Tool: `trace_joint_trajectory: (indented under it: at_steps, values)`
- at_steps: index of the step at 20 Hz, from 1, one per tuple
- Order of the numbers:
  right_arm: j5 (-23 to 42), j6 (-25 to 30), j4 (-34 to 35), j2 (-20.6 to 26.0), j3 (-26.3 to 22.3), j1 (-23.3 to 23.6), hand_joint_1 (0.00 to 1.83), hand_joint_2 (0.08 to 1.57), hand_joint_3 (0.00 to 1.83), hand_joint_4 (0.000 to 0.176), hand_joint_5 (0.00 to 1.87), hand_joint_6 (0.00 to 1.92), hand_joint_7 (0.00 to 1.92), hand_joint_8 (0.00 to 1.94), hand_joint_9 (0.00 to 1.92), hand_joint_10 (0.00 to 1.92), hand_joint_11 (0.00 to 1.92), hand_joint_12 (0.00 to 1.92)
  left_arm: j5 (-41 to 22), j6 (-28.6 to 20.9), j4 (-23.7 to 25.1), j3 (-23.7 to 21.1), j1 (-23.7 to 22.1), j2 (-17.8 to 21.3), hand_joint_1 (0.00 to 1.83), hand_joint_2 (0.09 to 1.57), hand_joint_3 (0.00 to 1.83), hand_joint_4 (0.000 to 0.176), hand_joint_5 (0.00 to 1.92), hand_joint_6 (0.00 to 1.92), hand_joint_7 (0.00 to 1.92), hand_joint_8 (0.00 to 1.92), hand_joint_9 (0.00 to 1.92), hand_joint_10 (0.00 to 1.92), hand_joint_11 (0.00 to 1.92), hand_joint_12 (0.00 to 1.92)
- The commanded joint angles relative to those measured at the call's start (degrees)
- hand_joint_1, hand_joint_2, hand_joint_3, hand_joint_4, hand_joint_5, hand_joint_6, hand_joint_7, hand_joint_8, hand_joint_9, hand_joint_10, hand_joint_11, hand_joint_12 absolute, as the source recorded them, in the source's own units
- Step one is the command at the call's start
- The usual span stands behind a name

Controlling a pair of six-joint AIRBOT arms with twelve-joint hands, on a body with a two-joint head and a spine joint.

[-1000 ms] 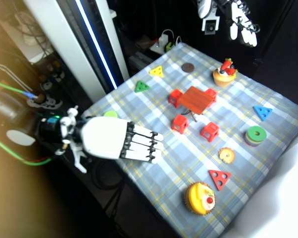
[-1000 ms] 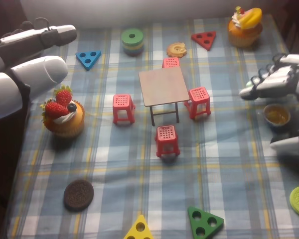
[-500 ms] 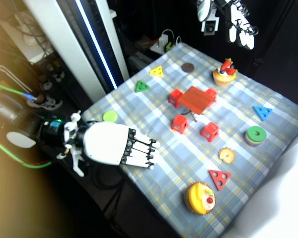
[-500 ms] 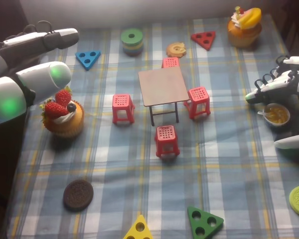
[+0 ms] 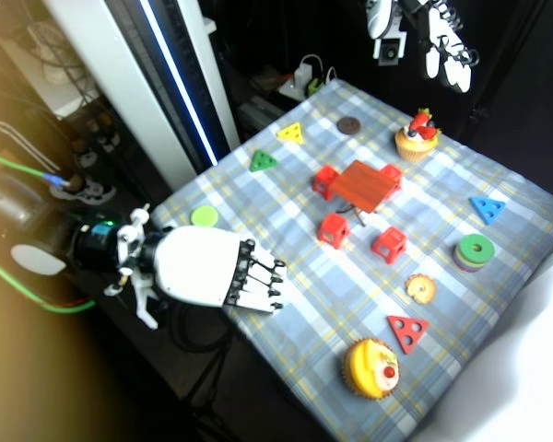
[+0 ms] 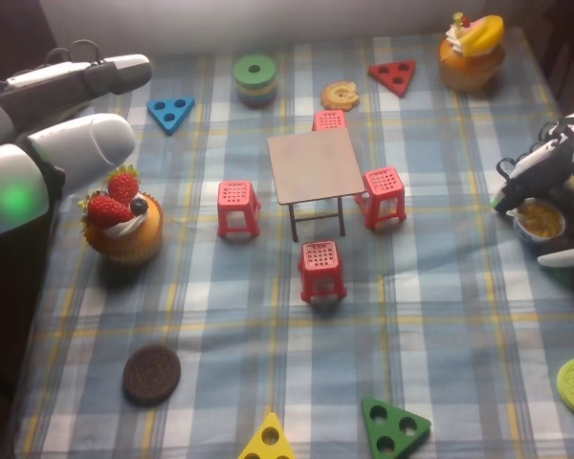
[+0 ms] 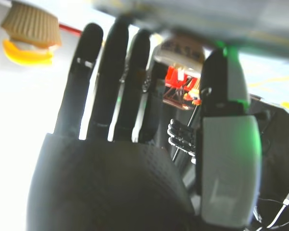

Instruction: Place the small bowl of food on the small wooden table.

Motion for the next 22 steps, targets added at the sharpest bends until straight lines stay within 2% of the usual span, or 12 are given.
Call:
trace_joint_trajectory:
  at_steps: [1,4,7,8,9,10,12,14,15,18,20,22]
  values:
    - [3.14,-0.11,0.76,0.21,0.30,0.22,1.37,1.09,0.00,0.000,0.99,1.01,1.12,0.67,0.93,1.06,0.66,1.16,-7.01,-0.60,0.17,0.06,-0.79,-0.27,0.16,1.22,0.00,0.115,0.41,0.00,0.27,0.00,0.19,0.00,0.00,0.41]
    - [3.21,-0.12,0.77,0.31,0.31,0.23,1.38,1.07,0.00,0.000,1.02,0.97,1.15,0.57,0.95,1.09,0.72,1.07,-7.01,-0.60,0.14,0.07,-0.78,-0.26,0.16,1.22,0.00,0.107,0.42,0.00,0.28,0.00,0.22,0.00,0.00,0.49]
    - [4.61,-0.12,0.80,0.50,0.21,1.18,1.38,1.09,0.00,0.000,0.97,1.06,1.10,0.63,0.94,1.11,0.71,0.99,-7.01,-0.61,0.11,0.11,-0.78,-0.25,0.18,1.21,0.00,0.122,0.41,0.00,0.29,0.00,0.22,0.00,0.00,0.45]
    - [5.44,-0.12,0.78,0.53,0.07,1.84,1.38,1.08,0.00,0.000,1.01,0.96,1.07,0.73,0.96,1.11,0.77,1.06,-7.01,-0.62,0.11,0.12,-0.78,-0.24,0.17,1.21,0.00,0.120,0.42,0.00,0.30,0.00,0.22,0.00,0.00,0.40]
    - [6.36,-0.12,0.69,0.56,-0.10,2.45,1.38,1.07,0.00,0.000,1.00,0.92,1.11,0.71,0.98,1.10,0.79,1.11,-7.01,-0.62,0.11,0.14,-0.78,-0.22,0.15,1.21,0.00,0.133,0.40,0.00,0.30,0.00,0.22,0.00,0.00,0.40]
    - [7.47,-0.12,-0.02,0.57,-0.52,3.46,1.38,1.08,0.00,0.000,1.03,0.77,1.08,0.85,0.93,1.18,0.73,1.27,-7.01,-0.63,0.11,0.17,-0.80,-0.22,0.15,1.21,0.00,0.114,0.41,0.00,0.30,0.00,0.22,0.00,0.00,0.38]
    - [8.35,-0.12,-1.91,0.39,-1.10,5.33,1.38,1.09,0.00,0.000,0.99,0.79,1.09,0.84,0.94,1.20,0.75,1.33,-7.05,-0.64,0.11,0.19,-0.81,-0.21,0.16,1.21,0.00,0.105,0.42,0.00,0.32,0.00,0.23,0.00,0.00,0.42]
    - [8.92,-0.12,-4.25,-0.54,-1.20,8.35,1.38,1.11,0.00,0.000,0.93,0.84,1.06,0.91,0.91,1.27,0.77,1.37,-7.05,-0.65,0.11,0.21,-0.81,-0.17,0.16,1.21,0.00,0.120,0.40,0.00,0.30,0.00,0.24,0.00,0.00,0.44]
    - [8.93,-0.12,-4.87,-0.82,-1.15,9.29,1.29,1.09,0.00,0.000,0.97,0.81,1.11,0.94,0.98,1.04,0.81,1.42,-7.05,-0.65,0.11,0.22,-0.81,-0.17,0.15,1.21,0.00,0.120,0.40,0.00,0.29,0.00,0.22,0.00,0.00,0.41]
    - [8.90,-0.11,-7.44,-1.98,-0.70,13.21,1.28,1.06,0.00,0.000,1.09,0.63,1.17,0.86,1.07,0.80,0.77,1.36,-7.04,-0.65,0.17,0.30,-0.84,-0.21,0.14,1.21,0.00,0.101,0.43,0.00,0.29,0.00,0.22,0.00,0.00,0.39]
    - [8.88,-0.11,-8.51,-2.64,-0.45,15.11,1.29,1.04,0.00,0.000,1.19,0.42,1.15,0.94,1.03,1.05,0.77,1.60,-7.01,-0.65,0.17,0.38,-0.86,-0.25,0.18,1.21,0.00,0.110,0.41,0.00,0.30,0.00,0.23,0.00,0.00,0.35]
    - [8.78,-0.11,-9.36,-3.38,-0.18,16.42,1.26,1.05,0.00,0.000,1.16,0.53,1.16,0.86,1.01,0.82,0.70,1.43,-6.88,-0.65,0.17,0.46,-0.88,-0.28,0.17,1.21,0.00,0.109,0.42,0.00,0.29,0.00,0.22,0.00,0.00,0.36]
